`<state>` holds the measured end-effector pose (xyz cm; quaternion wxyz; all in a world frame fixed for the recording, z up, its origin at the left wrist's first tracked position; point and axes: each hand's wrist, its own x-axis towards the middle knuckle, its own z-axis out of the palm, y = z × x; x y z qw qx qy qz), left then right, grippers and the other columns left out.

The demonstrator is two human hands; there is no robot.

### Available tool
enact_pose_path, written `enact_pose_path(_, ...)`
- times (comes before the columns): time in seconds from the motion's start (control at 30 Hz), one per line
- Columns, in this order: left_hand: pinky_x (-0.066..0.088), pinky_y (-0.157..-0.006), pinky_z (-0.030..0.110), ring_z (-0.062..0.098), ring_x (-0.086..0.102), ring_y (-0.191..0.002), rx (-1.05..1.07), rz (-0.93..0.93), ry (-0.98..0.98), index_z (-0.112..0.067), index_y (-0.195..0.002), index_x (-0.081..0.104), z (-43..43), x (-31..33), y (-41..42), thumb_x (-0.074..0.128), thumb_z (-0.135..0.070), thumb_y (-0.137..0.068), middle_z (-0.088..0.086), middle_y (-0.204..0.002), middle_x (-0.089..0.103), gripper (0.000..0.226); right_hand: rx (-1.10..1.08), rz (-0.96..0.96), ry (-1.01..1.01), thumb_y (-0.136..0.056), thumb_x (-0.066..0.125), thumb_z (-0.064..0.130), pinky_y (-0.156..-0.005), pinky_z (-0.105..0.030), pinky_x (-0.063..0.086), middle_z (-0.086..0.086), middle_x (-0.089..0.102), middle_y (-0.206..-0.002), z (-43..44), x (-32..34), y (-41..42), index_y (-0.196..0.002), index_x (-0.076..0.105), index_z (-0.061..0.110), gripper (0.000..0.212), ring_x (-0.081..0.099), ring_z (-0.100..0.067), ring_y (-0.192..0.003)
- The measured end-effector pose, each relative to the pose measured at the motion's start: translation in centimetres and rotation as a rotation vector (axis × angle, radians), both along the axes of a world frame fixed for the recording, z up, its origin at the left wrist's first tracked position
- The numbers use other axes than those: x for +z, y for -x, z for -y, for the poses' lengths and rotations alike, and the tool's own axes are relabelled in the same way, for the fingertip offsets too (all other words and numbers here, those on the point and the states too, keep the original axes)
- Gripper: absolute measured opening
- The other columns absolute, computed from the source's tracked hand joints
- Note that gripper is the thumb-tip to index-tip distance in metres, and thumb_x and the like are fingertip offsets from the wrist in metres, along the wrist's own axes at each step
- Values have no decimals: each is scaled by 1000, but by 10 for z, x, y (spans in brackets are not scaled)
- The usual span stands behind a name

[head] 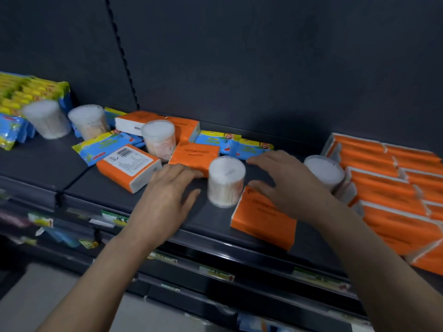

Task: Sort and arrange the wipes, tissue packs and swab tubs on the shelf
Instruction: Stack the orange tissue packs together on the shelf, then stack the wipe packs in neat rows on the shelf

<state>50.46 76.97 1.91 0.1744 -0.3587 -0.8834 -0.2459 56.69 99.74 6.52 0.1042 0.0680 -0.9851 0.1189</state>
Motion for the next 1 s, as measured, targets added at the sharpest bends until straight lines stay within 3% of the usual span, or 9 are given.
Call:
enact_pose_path(0.23, 37, -83, 37, 26, 55, -93, 99, 18, 44, -17, -108, 59, 2, 10, 24, 43, -34, -83, 2, -99, 60, 34, 63, -29, 7, -85, 65, 22, -98, -42, 39, -9, 58, -125, -9, 0, 55, -127, 56, 12, 44, 50, -30, -115)
enact_pose_path(0.4, 48, -82, 44, 28, 57, -94, 86, 55, 69, -14, -107, 61, -10, 11, 51, 50, -29, -81, 4, -101, 61, 32, 12, -18, -1, -89, 59, 24, -98, -38, 39, -6, 57, -124, -23, -3, 85, -132, 51, 16, 44, 49, -26, -113)
enact_pose_path(0.57, 45, -85, 43, 30, 56, -97, 33, 100, 122, -12, -109, 62, -31, 18, 94, 54, -24, -77, 7, -105, 62, 36, -95, 111, -68, -89, 58, 31, -99, -38, 38, -5, 53, -128, -36, -9, 104, -135, 46, 19, 49, 45, -24, -116)
enact_pose_path(0.67, 46, -86, 45, 34, 57, -98, -38, 111, 195, -11, -111, 62, -48, 18, 127, 60, -22, -79, 11, -107, 62, 33, -180, 175, -75, -89, 58, 33, -101, -37, 37, -4, 51, -132, -41, -15, 113, -136, 43, 20, 51, 44, -23, -119)
enact_pose_path(0.8, 39, -95, 38, 28, 50, -114, -144, 172, 312, -13, -123, 54, -72, 13, 172, 61, -23, -86, 9, -121, 56, 39, -303, 286, -24, -88, 60, 34, -105, -35, 34, -5, 46, -137, -45, -25, 125, -140, 39, 20, 58, 40, -24, -125)
enact_pose_path(1.0, 38, -99, 40, 29, 45, -121, -228, 243, 689, -14, -132, 42, -107, -1, 224, 59, -33, -87, 11, -132, 46, 52, -461, 397, 22, -87, 59, 43, -107, -39, 32, -5, 40, -143, -50, -38, 137, -142, 35, 19, 65, 33, -27, -130)
